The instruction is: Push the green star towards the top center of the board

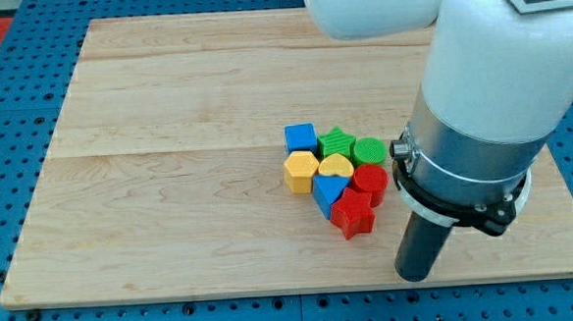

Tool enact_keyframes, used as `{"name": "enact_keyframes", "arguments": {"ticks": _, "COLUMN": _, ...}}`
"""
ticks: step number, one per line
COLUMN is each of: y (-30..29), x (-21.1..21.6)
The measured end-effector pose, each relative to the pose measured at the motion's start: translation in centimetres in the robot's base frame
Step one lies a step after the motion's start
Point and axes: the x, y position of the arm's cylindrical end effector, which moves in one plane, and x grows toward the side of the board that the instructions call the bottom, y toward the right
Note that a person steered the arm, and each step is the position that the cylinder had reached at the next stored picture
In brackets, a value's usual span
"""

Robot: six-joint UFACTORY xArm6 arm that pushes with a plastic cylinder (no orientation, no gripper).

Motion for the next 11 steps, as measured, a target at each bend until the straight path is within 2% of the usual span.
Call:
{"name": "enact_keyframes", "arguments": {"ticks": 3, "y": 1.1, "x": 0.3}}
{"name": "enact_keyframes", "arguments": {"ticks": 4, "y": 8.3, "x": -1.0}}
{"name": "enact_keyframes", "arguments": {"ticks": 5, "y": 12.7, "x": -5.7}}
{"name": "enact_keyframes", "arguments": {"ticks": 6, "y": 9.2, "x": -8.1}}
{"name": "enact_keyframes", "arguments": {"ticks": 7, "y": 1.0, "x": -10.1}}
{"name": "enact_keyframes", "arguments": {"ticks": 11, "y": -15.0, "x": -25.2}}
